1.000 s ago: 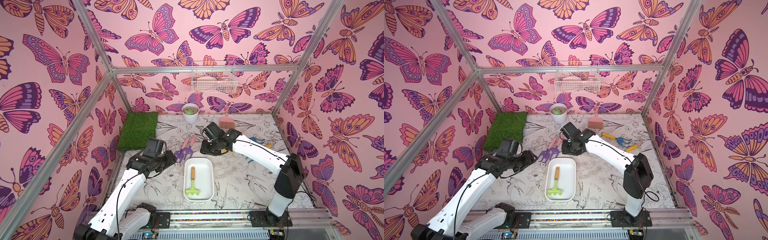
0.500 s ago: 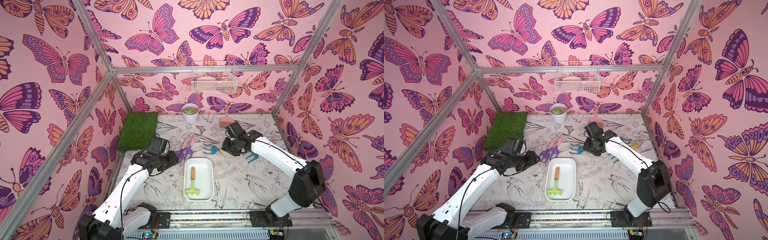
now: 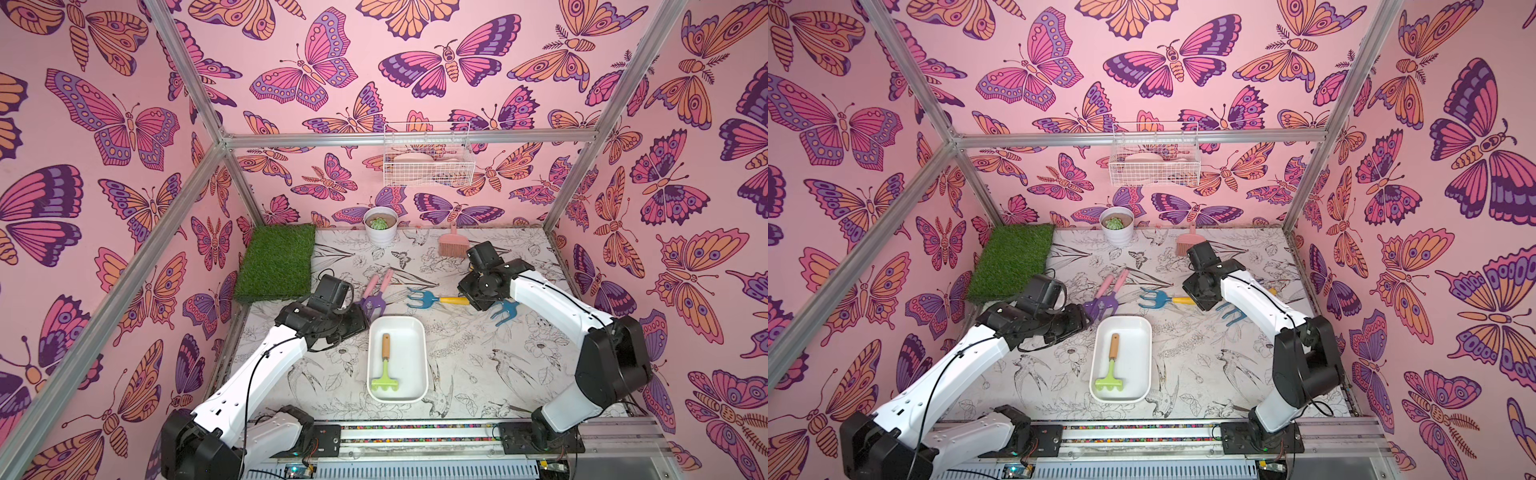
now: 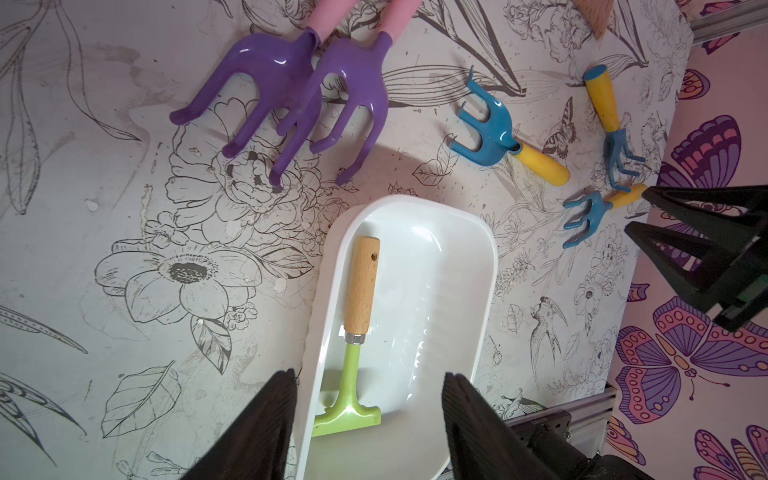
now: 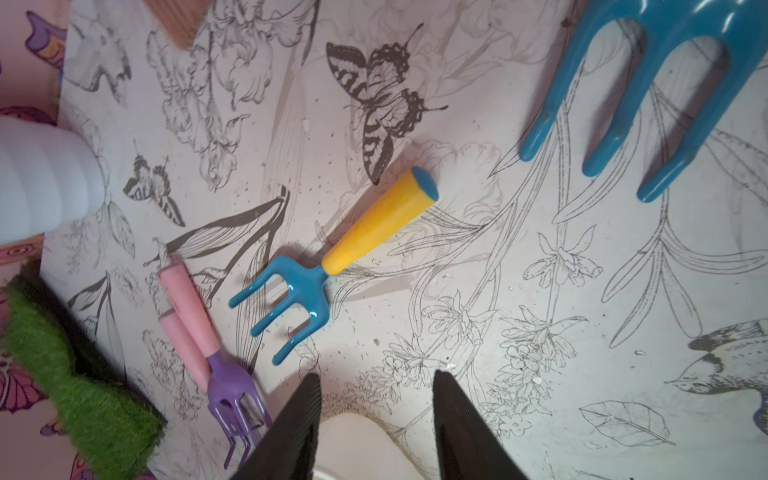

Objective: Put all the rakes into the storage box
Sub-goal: Pick up the rake at the center of the board.

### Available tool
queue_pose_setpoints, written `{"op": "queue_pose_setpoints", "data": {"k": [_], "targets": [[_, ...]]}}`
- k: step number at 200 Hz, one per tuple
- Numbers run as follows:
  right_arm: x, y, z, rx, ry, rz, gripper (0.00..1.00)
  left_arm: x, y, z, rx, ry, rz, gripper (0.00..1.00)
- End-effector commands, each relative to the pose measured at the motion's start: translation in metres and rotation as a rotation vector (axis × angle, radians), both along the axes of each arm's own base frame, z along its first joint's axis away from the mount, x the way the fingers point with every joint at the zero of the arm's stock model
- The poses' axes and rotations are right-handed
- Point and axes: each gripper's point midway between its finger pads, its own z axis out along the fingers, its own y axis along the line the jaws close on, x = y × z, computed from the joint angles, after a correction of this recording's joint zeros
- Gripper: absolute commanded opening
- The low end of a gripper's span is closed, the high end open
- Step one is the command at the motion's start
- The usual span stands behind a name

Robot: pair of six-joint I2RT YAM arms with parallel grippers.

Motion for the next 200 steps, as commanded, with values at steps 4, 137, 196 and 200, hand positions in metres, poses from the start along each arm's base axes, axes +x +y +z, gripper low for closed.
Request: {"op": "queue_pose_setpoints", "data": {"k": [4,137,196,200], "targets": [[0.003,-0.001,-0.016,0.01,0.083,-0.114,0.48,0.003,0.003,-0.007,0.015,-0.004,0.029,0.63],[0.036,0.003,-0.059,0.074,0.161,-0.272,0.5,0.021,-0.002,-0.011,0.039,0.012,0.032,0.65],[0.045,0.0,-0.072,0.08,0.184,-0.302,0.5,0.025,-0.004,-0.015,0.047,0.03,0.029,0.65],[0.046,-0.001,-0.073,0.081,0.185,-0.306,0.5,0.026,-0.003,-0.016,0.047,0.031,0.03,0.65]]}}
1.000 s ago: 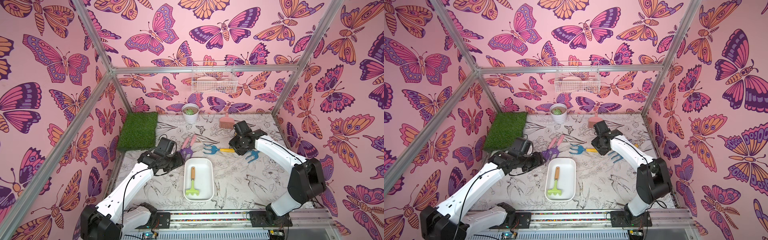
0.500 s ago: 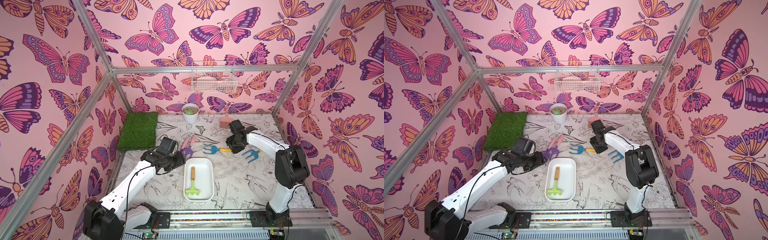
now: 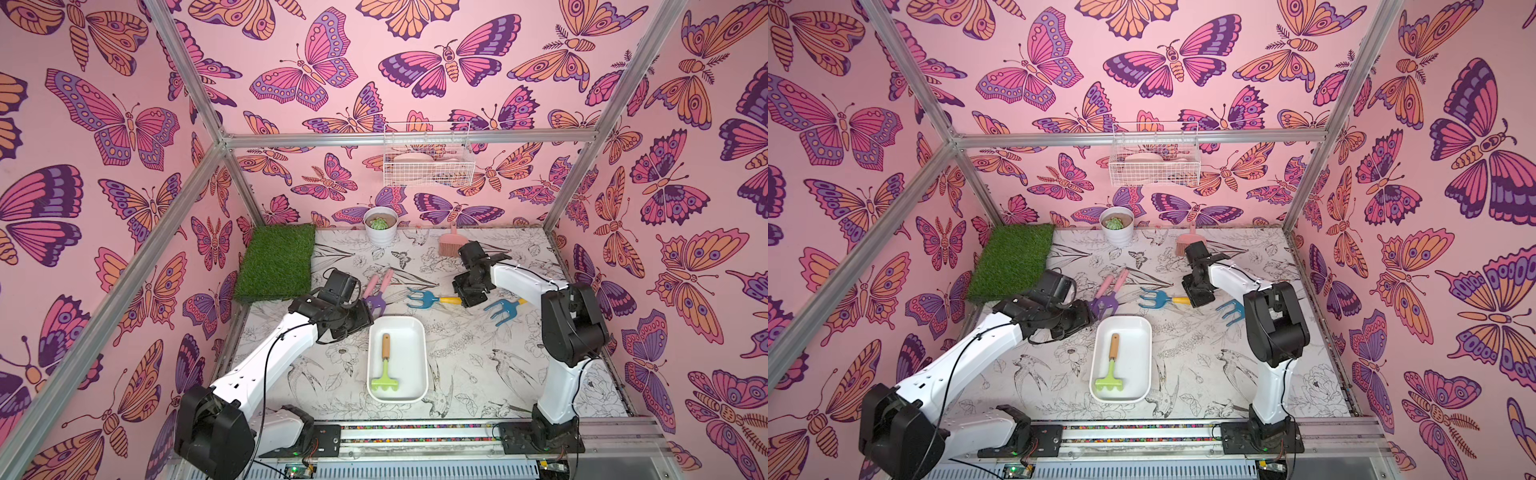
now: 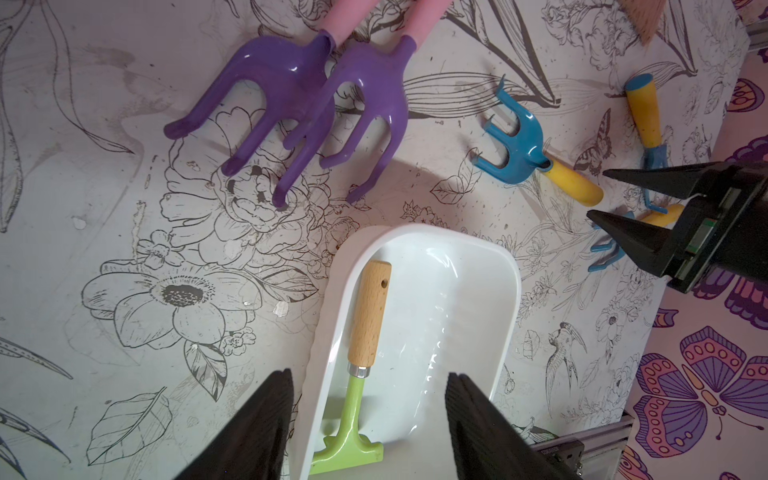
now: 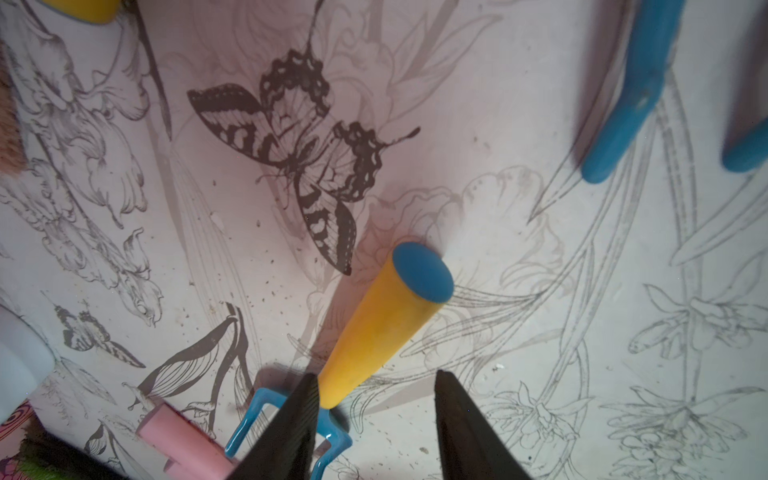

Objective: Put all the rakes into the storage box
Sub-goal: Pick up the rake at the center of the board.

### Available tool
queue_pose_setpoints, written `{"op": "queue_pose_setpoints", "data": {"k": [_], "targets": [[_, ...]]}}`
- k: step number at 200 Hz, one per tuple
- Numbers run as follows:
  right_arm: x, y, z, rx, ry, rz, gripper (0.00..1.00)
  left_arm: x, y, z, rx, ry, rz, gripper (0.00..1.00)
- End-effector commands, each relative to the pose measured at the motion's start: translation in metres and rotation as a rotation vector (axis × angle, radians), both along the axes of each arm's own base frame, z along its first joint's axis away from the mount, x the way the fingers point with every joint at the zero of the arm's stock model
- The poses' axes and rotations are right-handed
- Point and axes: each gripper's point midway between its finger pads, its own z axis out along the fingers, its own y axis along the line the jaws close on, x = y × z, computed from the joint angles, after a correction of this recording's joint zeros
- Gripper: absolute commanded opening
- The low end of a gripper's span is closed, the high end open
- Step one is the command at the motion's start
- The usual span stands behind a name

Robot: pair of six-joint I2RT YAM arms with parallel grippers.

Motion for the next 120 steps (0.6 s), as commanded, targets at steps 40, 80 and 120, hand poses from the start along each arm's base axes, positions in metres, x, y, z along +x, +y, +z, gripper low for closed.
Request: {"op": "queue_pose_setpoints", "data": {"k": [40,80,120], "targets": [[0.012,-0.007,-0.012,0.001,0.028,-0.053,0.48,0.007,0.003,0.004,0.009,-0.013,0.014,0.65],[0.018,-0.012,-0.02,-0.01,0.042,-0.06,0.46,0.009,0.004,0.006,0.005,-0.019,0.018,0.65],[0.021,-0.016,-0.029,-0.017,0.057,-0.058,0.42,0.01,0.004,0.008,0.001,-0.023,0.021,0.65]]}}
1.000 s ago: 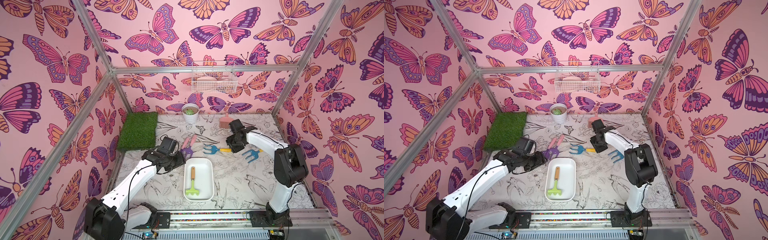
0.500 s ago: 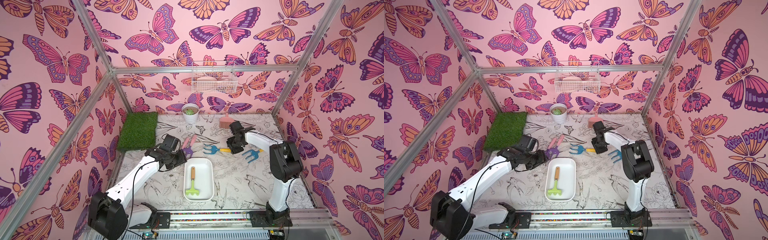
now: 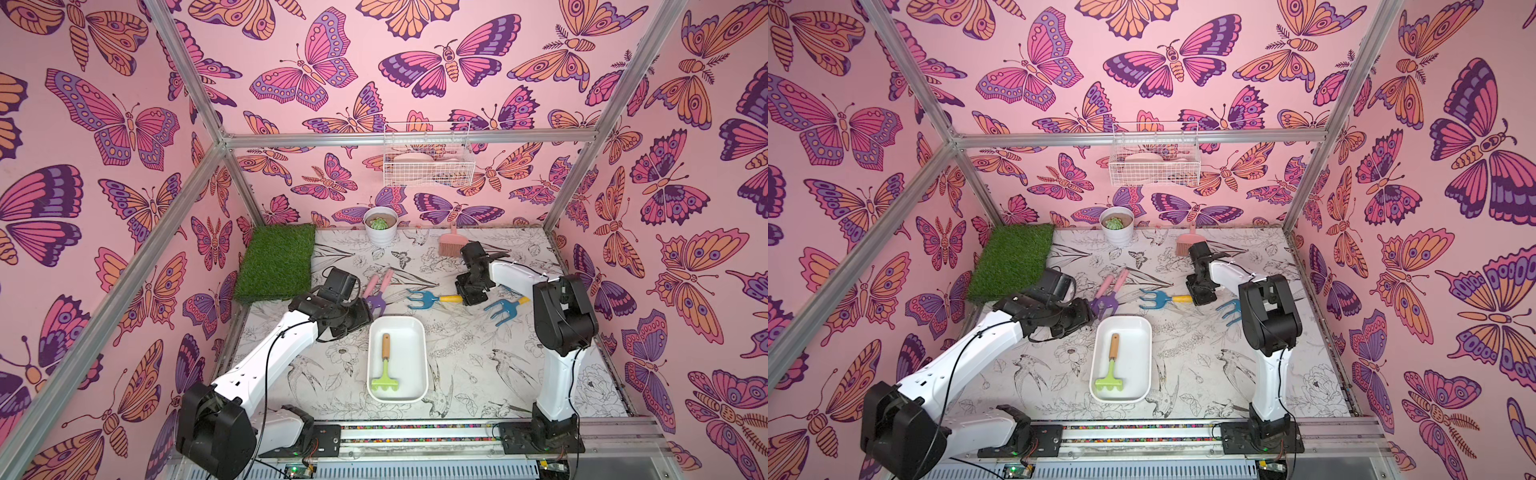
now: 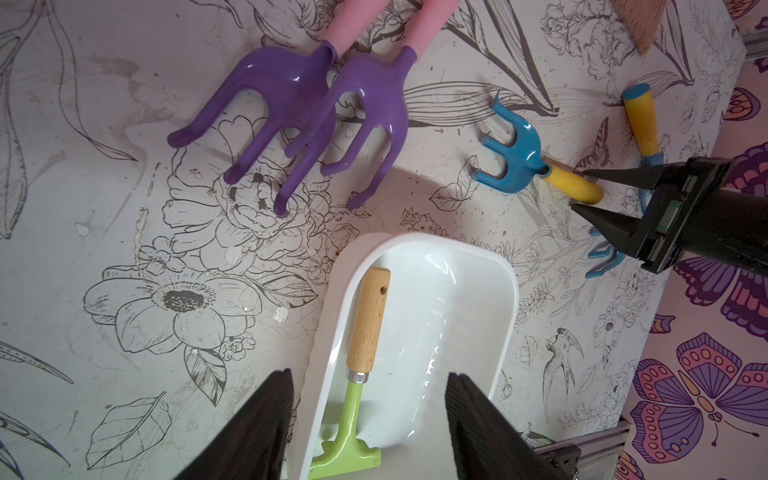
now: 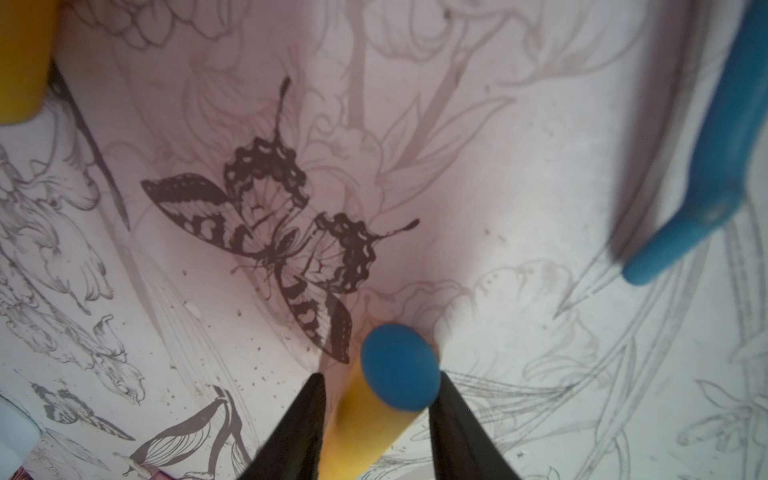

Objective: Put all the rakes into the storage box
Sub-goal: Pick up the rake at the center of the board.

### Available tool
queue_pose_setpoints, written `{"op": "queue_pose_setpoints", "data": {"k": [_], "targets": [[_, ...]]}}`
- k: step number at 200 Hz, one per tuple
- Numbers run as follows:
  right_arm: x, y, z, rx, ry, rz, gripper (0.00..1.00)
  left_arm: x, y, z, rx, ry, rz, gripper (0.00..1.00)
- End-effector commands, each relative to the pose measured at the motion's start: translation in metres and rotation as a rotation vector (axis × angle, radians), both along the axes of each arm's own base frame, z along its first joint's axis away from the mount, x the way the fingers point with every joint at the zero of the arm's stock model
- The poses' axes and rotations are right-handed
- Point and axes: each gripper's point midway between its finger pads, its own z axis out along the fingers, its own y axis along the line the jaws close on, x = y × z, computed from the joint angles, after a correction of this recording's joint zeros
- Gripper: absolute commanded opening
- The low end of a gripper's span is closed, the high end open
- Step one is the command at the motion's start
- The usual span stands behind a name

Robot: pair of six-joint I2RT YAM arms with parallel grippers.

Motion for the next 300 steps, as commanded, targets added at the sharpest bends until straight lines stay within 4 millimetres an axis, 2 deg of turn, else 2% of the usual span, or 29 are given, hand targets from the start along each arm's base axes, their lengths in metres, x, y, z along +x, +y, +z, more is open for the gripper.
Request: {"op": "queue_pose_setpoints", "data": {"k": [1,32,64,96,132,172,183,202,229,265,300], "targets": [[0.004,-0.004,-0.005,-0.009,0.018,-0.007,0.42,0.005,0.002,0.005,0.005,-0.015,0.007,0.65],[0.006,-0.008,-0.009,-0.012,0.022,-0.003,0.35,0.003,0.004,0.002,0.007,-0.006,0.01,0.65],[0.006,-0.008,-0.013,0.008,0.015,-0.008,0.24,0.002,0.006,0.001,0.005,-0.005,0.016,0.65],[0.009,-0.007,-0.01,0.046,-0.005,-0.036,0.17,0.0,0.006,0.003,0.0,-0.008,0.015,0.65],[0.018,-0.003,0.001,0.12,-0.055,-0.08,0.1,-0.001,0.006,0.004,-0.005,-0.012,0.016,0.65],[0.037,-0.007,0.033,0.177,-0.152,-0.073,0.03,-0.003,0.007,0.007,-0.009,-0.024,0.018,0.65],[0.045,-0.004,0.044,0.201,-0.19,-0.03,0.0,-0.003,0.008,0.009,-0.01,-0.031,0.018,0.65],[0.051,0.005,0.062,0.235,-0.222,0.087,0.0,-0.003,0.008,0.011,-0.012,-0.037,0.018,0.65],[0.05,0.015,0.081,0.236,-0.271,0.273,0.0,-0.002,0.008,0.013,-0.016,-0.043,0.015,0.65],[0.027,0.017,0.092,0.19,-0.272,0.523,0.0,-0.001,0.008,0.016,-0.024,-0.049,0.007,0.65],[-0.001,0.036,0.11,0.206,-0.3,0.714,0.0,-0.004,0.009,0.019,-0.03,-0.056,0.003,0.65]]}}
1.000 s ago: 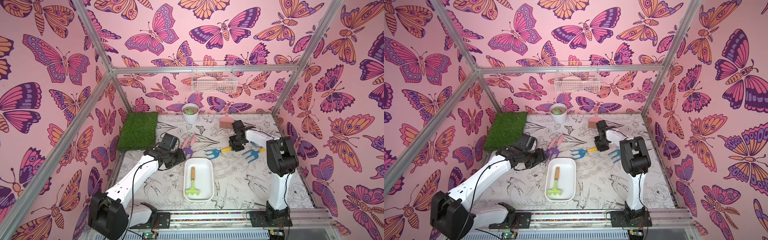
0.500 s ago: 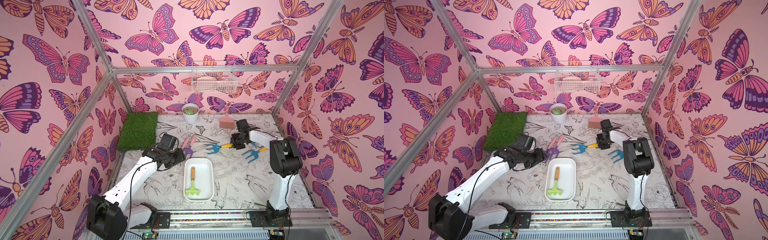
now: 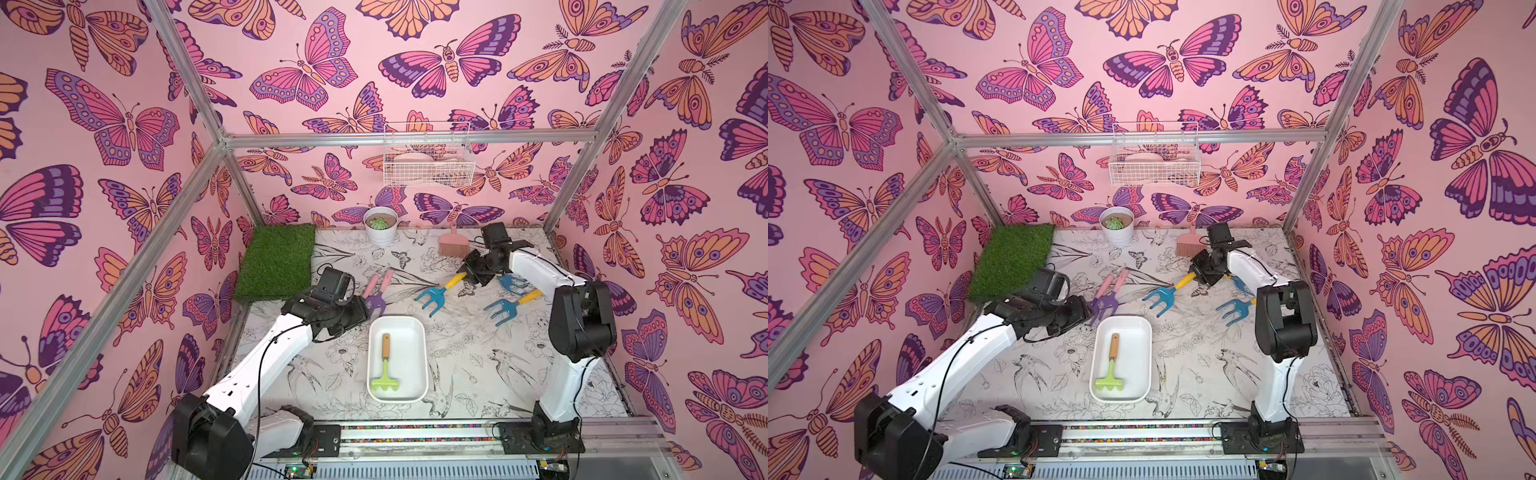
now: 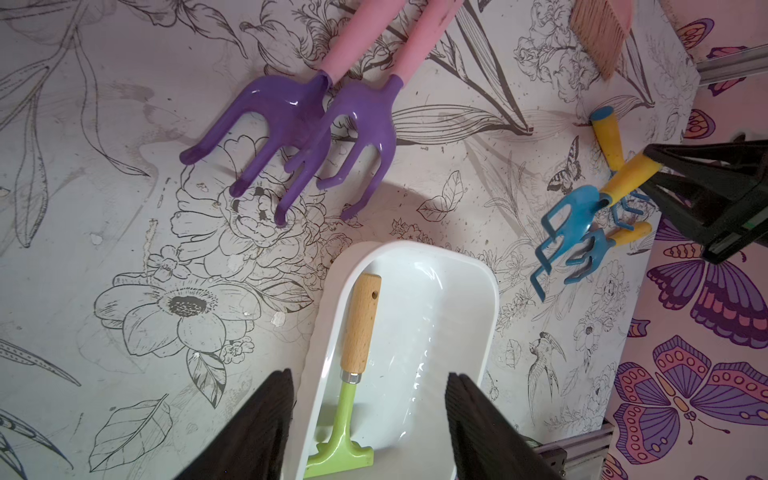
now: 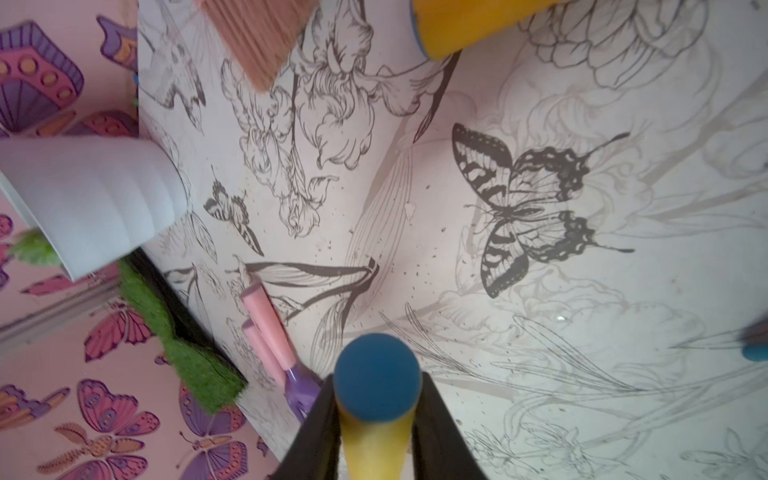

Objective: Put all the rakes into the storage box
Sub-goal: Pick up the rake at the center of the board, then place the rake in the storage box.

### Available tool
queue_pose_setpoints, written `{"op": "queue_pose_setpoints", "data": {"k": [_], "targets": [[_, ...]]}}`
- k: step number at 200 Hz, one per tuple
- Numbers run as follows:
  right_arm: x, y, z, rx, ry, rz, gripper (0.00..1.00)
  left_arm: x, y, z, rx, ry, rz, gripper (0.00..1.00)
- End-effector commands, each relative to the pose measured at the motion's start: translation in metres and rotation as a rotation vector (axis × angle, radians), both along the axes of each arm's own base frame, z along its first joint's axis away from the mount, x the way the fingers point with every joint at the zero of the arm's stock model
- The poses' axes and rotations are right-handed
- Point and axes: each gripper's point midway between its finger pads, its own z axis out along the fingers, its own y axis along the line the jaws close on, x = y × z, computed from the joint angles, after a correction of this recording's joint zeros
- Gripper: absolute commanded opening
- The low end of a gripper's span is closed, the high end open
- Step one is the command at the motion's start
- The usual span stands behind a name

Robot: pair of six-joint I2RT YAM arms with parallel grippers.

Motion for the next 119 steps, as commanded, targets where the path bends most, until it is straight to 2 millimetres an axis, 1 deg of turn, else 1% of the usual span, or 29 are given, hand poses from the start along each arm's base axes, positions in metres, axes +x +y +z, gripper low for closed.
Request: {"op": "queue_pose_setpoints", "data": {"k": [1,31,66,83,119], "targets": [[-0.032,0.018,0.025,-0.01,-0.045,0.213,0.0,-0.005,0.003,0.004,-0.004,-0.011,-0.011,0.65],[-0.061,0.047,0.045,-0.051,-0.078,0.375,0.0,-0.011,0.006,0.005,-0.011,-0.015,-0.004,0.65],[-0.093,0.083,0.06,-0.106,-0.123,0.526,0.0,-0.021,0.011,0.003,-0.019,-0.014,0.01,0.65],[-0.107,0.098,0.06,-0.107,-0.13,0.563,0.0,-0.028,0.014,0.002,-0.023,-0.015,0.02,0.64],[-0.139,0.124,0.052,-0.136,-0.13,0.628,0.0,-0.042,0.021,-0.002,-0.028,-0.01,0.038,0.64]]}}
